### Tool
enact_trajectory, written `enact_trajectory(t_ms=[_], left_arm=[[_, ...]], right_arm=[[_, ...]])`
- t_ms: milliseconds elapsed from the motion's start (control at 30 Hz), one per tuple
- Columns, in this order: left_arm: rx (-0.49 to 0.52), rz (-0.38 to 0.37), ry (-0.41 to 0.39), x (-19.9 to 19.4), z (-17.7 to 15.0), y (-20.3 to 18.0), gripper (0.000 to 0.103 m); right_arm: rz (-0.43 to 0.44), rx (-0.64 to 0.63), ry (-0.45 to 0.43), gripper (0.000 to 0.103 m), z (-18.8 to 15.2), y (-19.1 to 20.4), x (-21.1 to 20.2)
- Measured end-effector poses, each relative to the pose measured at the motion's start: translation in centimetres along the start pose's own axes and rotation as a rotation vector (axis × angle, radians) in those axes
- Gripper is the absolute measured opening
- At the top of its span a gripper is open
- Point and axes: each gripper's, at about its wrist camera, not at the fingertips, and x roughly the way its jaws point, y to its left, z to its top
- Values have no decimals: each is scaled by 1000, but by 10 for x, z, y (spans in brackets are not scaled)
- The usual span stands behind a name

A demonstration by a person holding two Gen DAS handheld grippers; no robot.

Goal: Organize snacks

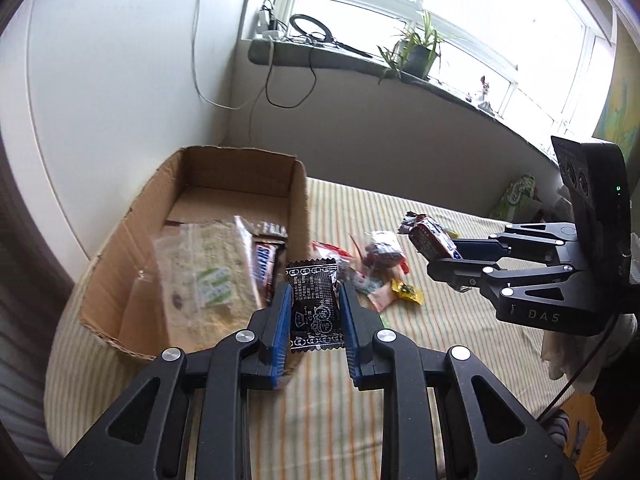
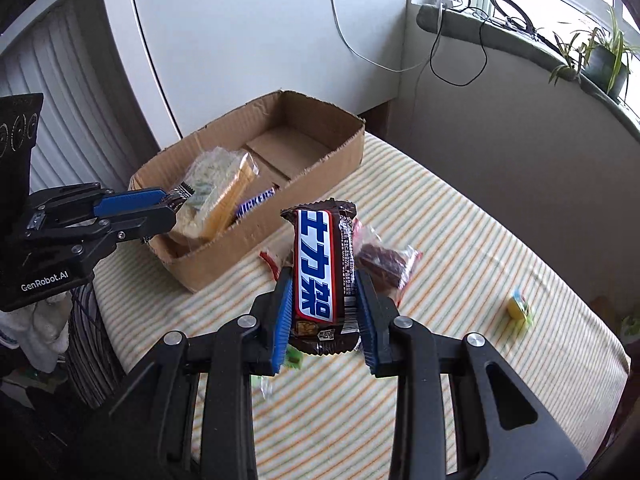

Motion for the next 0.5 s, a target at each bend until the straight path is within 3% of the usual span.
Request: enact_trajectory(t_ms=[500], left_arm=[[-61, 102, -41, -11, 10, 78, 23]], right_arm=[[-3, -31, 18, 31, 74, 39, 61]])
